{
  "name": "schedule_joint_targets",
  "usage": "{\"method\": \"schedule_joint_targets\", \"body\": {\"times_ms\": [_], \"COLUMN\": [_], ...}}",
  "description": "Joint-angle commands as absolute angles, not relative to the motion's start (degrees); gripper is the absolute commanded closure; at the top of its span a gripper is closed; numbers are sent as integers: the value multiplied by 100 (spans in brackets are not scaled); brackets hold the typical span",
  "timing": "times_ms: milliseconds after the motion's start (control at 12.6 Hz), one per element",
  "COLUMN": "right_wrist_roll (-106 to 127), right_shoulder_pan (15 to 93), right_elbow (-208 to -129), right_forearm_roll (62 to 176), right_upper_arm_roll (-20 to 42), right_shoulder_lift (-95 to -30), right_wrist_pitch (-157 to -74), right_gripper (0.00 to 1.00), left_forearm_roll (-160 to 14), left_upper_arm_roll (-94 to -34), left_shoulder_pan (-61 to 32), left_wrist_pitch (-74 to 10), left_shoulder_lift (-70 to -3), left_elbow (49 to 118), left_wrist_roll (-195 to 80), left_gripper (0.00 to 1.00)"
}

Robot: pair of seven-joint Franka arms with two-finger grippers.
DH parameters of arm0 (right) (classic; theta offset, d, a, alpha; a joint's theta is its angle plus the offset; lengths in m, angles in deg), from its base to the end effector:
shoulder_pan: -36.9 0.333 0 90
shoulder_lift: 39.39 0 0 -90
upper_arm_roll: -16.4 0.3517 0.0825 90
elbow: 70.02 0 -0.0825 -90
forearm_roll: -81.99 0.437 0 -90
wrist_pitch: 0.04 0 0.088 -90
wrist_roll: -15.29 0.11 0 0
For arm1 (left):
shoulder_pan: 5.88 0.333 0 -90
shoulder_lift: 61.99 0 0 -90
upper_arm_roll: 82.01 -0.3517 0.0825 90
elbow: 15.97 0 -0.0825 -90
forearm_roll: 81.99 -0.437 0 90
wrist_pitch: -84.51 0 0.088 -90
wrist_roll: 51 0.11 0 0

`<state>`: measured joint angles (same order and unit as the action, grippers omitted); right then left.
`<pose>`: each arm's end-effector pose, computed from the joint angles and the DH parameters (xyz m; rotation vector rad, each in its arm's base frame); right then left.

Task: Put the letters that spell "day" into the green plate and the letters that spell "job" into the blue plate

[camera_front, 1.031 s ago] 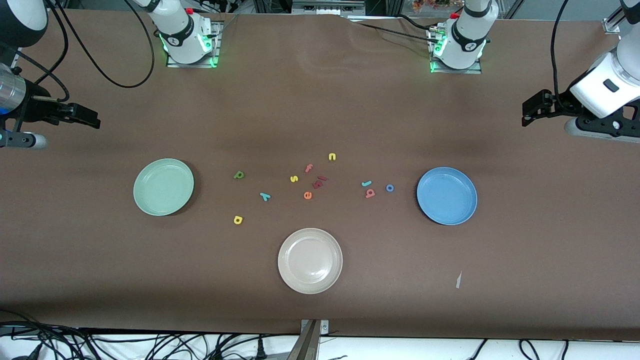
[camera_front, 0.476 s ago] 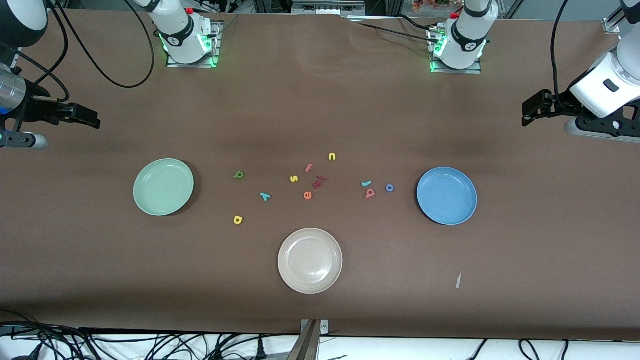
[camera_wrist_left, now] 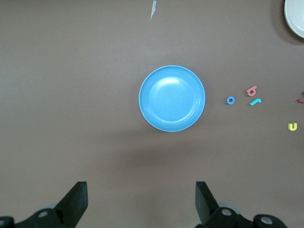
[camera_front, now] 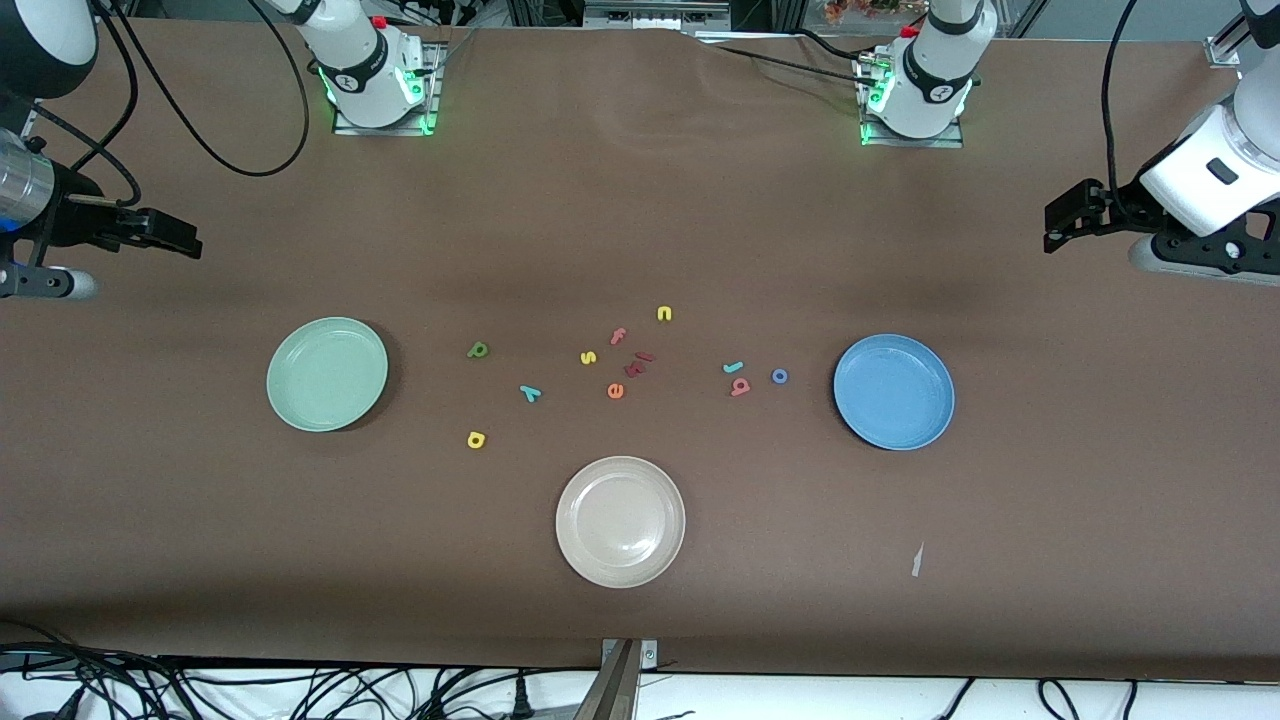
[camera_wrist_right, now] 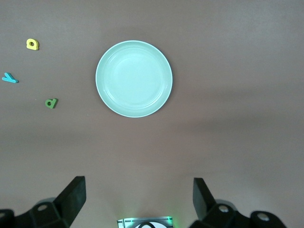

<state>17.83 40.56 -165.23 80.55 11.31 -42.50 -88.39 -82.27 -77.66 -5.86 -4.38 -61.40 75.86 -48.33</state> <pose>0.6131 -0.0169 0.5747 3.0965 -0.1055 -0.2695 0.6056 -0.0451 0.6326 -3.1293 0.1915 0.0965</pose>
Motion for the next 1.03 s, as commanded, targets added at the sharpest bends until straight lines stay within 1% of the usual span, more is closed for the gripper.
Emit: {"method": "schedule_joint_targets", "body": {"times_ms": [0, 952], "right_wrist_roll": [1845, 1932], "right_shoulder_pan": [4024, 4077], "right_elbow": [-16512, -16520], "right_forearm_roll": [8164, 8181], "right_upper_arm_roll": [1122, 1148], "right_shoulder_lift": [-4238, -4291], "right_wrist_pitch": [-8863, -8872], "right_gripper": [0, 0], "left_forearm_roll": [-8173, -8173], "left_upper_arm_roll": [-7726, -7726], "left_shoulder_pan": [-518, -518], "left_wrist_pitch": [-452, -452], "left_shoulder_lift": [-6182, -6182], "left_elbow": [7631, 7631], "left_wrist_roll": [-4723, -4731], "left_gripper": [0, 0]}}
